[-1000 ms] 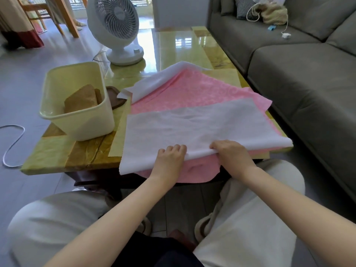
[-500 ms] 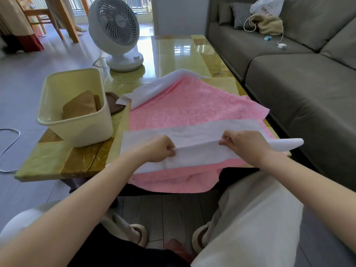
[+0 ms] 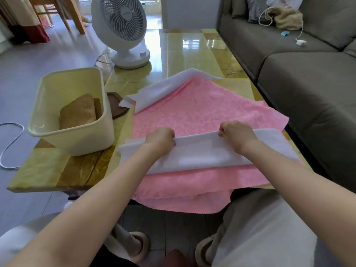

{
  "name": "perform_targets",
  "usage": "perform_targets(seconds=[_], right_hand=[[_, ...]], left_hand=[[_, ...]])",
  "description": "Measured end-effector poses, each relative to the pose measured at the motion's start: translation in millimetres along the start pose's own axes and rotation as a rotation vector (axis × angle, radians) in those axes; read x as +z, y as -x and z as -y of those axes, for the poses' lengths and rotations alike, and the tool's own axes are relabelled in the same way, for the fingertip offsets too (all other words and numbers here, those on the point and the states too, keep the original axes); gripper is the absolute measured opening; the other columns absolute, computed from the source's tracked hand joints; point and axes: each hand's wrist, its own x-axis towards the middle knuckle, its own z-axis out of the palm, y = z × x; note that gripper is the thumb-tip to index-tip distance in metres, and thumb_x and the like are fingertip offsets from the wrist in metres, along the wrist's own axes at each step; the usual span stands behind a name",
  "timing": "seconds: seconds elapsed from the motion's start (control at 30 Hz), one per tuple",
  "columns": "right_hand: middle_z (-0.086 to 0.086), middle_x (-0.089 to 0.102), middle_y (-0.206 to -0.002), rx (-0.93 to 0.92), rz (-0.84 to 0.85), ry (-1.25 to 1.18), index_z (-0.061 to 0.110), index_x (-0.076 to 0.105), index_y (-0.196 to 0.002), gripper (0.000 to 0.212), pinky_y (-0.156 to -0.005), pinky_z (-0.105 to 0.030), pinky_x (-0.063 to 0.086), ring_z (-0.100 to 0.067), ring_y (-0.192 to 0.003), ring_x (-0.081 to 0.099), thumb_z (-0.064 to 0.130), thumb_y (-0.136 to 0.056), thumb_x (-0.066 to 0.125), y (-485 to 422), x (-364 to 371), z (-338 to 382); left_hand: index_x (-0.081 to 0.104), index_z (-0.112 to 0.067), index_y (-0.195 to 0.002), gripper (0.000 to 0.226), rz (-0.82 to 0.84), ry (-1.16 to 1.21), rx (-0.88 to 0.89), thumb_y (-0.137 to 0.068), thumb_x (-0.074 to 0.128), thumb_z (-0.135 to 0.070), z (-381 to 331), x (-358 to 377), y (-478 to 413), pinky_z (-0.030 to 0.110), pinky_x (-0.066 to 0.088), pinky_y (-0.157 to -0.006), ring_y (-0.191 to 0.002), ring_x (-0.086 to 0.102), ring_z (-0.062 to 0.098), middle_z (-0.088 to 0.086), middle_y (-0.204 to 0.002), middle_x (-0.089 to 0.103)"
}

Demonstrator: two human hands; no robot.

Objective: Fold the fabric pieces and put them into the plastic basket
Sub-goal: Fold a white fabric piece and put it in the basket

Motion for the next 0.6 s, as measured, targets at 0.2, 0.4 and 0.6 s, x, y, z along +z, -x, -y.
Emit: perform_targets(seconds=[0.2,0.4,0.6], right_hand=[[-0.008,0.056,-0.123,-0.011,0.128,-0.069,0.013,0.057,-0.114,0.029,-0.093,-0.039,0.036,-0.028,-0.113,0.051,0.032,-0.097,0.043,-13,12,3],[-0.01,0.055,-0.123,0.017,0.121,-0.055,0.01,0.057,-0.112,0.025,-0.092,-0.038,0.038,-0.029,-0.113,0.052,0.026,-0.098,0.043,-21,14,5],[-0.013,0.056,-0.12,0.057,0.102,-0.006,0.006,0.055,-0.114,0.027,-0.09,-0.04,0.04,-0.032,-0.109,0.053,0.025,-0.098,0.043,-23,18,10]], left_hand=[[0.061,-0.012,-0.109,0.024,0.007,0.034,0.027,-0.095,0.048,-0.026,9,8,-9,0.037,0.044,-0.087,-0.103,0.053,0.029,0.01,-0.116,0.054],[0.059,-0.015,-0.111,0.024,-0.065,-0.04,-0.005,-0.097,0.045,-0.027,10,9,-18,0.042,0.031,-0.096,-0.112,0.047,0.026,0.006,-0.118,0.051],[0.06,-0.014,-0.108,0.021,-0.104,-0.036,0.004,-0.096,0.045,-0.022,9,10,-24,0.043,0.029,-0.099,-0.11,0.048,0.024,0.006,-0.115,0.054]])
